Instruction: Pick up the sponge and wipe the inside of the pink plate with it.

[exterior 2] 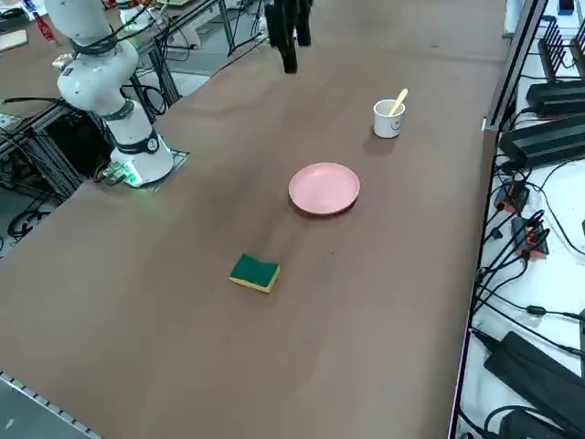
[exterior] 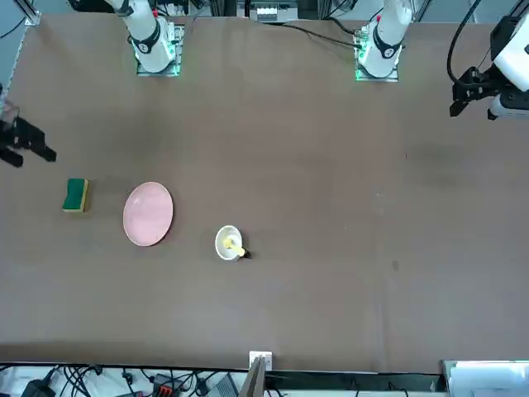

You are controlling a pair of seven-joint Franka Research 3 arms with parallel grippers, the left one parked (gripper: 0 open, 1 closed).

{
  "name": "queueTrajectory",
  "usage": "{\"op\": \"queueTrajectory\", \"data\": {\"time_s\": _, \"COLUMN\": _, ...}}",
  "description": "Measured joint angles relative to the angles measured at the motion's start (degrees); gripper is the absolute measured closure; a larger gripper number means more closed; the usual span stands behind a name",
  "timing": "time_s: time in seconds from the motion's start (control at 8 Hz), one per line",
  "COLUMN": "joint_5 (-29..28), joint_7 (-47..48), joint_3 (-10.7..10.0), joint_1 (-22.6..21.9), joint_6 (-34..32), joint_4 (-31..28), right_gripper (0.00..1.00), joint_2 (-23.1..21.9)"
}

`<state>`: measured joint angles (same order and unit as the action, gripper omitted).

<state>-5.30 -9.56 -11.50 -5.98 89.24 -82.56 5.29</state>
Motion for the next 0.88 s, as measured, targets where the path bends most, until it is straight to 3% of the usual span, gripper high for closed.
{"op": "queueTrajectory", "data": {"time_s": 0.12, "joint_5": 1.5, "joint_7": 3.5, "joint_3": 4.2, "joint_1": 2.6, "joint_6": -1.3, "joint_4": -0.2, "right_gripper": 0.00, "joint_2": -1.7}}
{"op": "queueTrajectory", "data": {"time_s": 0.25, "joint_5": 2.8, "joint_7": 8.1, "joint_3": 7.1, "joint_1": 3.7, "joint_6": -2.3, "joint_4": -0.7, "right_gripper": 0.00, "joint_2": -3.3}}
{"op": "queueTrajectory", "data": {"time_s": 0.38, "joint_5": 3.3, "joint_7": 11.4, "joint_3": 8.8, "joint_1": 4.2, "joint_6": -2.8, "joint_4": -1.9, "right_gripper": 0.00, "joint_2": -5.1}}
{"op": "queueTrajectory", "data": {"time_s": 0.62, "joint_5": 5.0, "joint_7": 14.0, "joint_3": 10.2, "joint_1": 4.8, "joint_6": -3.4, "joint_4": -6.3, "right_gripper": 0.00, "joint_2": -9.5}}
{"op": "queueTrajectory", "data": {"time_s": 0.88, "joint_5": 5.5, "joint_7": 14.5, "joint_3": 10.1, "joint_1": 5.3, "joint_6": -3.6, "joint_4": -11.3, "right_gripper": 0.00, "joint_2": -14.4}}
